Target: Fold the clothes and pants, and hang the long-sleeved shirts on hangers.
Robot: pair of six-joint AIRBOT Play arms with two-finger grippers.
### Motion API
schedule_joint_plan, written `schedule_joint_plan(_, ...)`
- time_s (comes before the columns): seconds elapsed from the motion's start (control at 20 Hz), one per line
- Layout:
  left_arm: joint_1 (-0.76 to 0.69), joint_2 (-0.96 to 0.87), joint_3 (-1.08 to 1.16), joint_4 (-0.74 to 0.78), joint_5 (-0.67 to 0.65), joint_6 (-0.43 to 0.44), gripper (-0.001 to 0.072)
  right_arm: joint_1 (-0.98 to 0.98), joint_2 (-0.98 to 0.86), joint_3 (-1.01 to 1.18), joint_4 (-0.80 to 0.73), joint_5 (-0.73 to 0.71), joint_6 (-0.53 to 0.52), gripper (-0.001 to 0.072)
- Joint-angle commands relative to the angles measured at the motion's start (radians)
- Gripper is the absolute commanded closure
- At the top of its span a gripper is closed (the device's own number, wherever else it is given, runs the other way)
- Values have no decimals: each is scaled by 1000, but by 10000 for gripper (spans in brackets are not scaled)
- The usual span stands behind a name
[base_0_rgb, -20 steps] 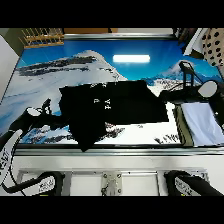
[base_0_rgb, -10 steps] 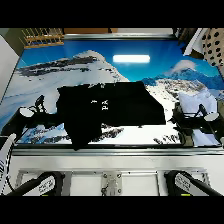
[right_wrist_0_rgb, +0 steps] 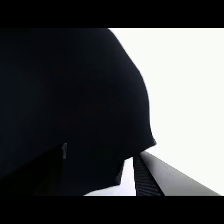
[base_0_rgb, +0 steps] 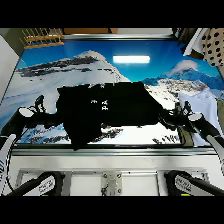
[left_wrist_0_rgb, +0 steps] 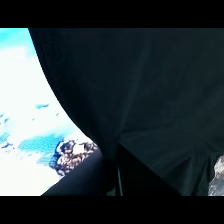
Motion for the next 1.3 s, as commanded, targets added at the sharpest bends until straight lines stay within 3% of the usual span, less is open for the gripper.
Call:
schedule_joint_plan(0.0,1,1,0,0,5,-1,697,63,-7,-1,16,-76,-18,379)
schedule_joint_plan(0.05,1,1,0,0,8,-1,697,63,-6,3,17,-72,-47,654)
schedule_joint_plan(0.1,1,2,0,0,8,-1,697,61,-1,11,16,-71,-80,698)
schedule_joint_plan(0.3,25,77,128,0,-42,-1,698,32,113,192,-172,22,-119,700)
schedule_joint_plan(0.45,55,221,386,-3,-140,-1,697,-3,244,472,-343,132,-119,700)
schedule_joint_plan(0.65,60,433,703,-3,-202,-2,697,-13,435,745,-448,143,-119,700)
schedule_joint_plan(0.85,60,654,815,-6,-191,-15,697,-13,627,779,-471,118,-119,700)
schedule_joint_plan(1.0,60,771,819,1,-191,-75,697,-13,718,779,-504,137,-118,700)
schedule_joint_plan(1.25,60,783,819,-4,-175,-148,697,-13,758,780,-508,164,-114,700)
